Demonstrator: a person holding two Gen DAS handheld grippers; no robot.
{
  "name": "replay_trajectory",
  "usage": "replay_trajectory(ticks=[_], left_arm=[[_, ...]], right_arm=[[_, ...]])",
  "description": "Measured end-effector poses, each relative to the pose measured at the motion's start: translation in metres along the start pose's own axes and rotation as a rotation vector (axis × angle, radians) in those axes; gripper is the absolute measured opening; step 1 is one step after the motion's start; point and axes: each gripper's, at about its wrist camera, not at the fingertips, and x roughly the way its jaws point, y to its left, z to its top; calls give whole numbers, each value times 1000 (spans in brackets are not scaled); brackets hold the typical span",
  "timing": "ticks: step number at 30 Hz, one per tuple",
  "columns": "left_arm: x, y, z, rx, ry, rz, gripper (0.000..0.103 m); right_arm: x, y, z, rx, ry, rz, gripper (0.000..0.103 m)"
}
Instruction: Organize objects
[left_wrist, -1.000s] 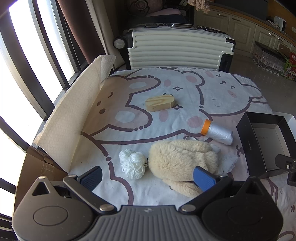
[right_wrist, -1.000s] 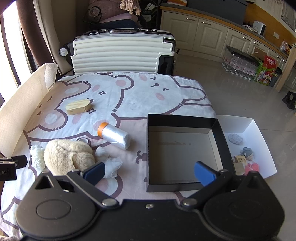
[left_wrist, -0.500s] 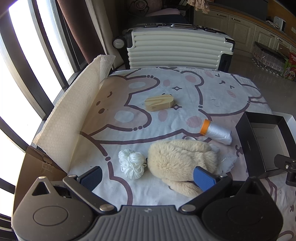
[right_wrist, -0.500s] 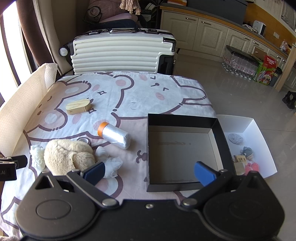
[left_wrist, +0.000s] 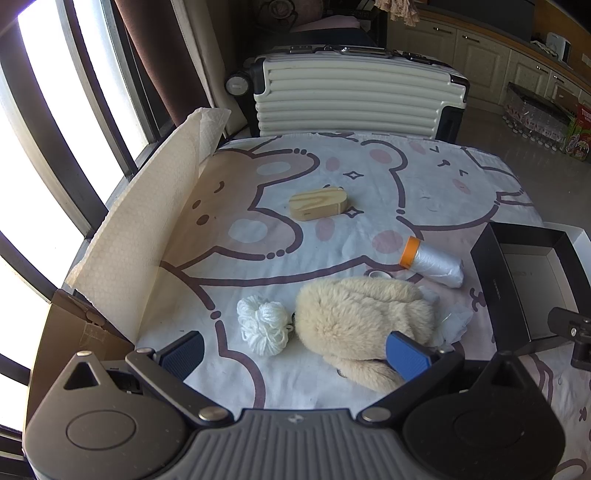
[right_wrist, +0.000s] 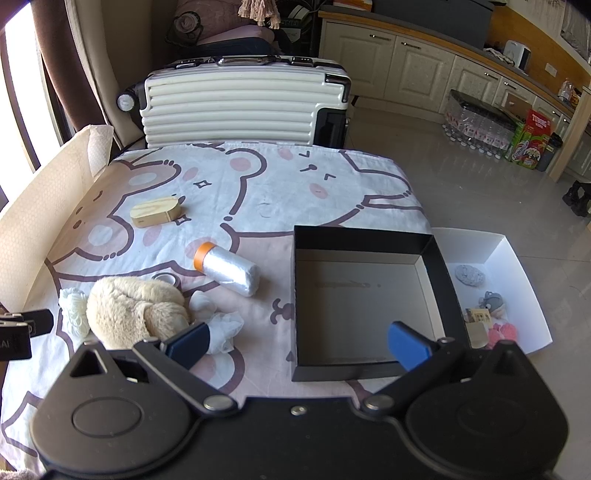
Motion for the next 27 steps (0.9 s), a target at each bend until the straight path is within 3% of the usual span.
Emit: replay_trajectory(ticks=[27], left_arm=[[0,0,-3,-6,3,3,103]], right_arm=[[1,-2,-2,6,1,-9,103]])
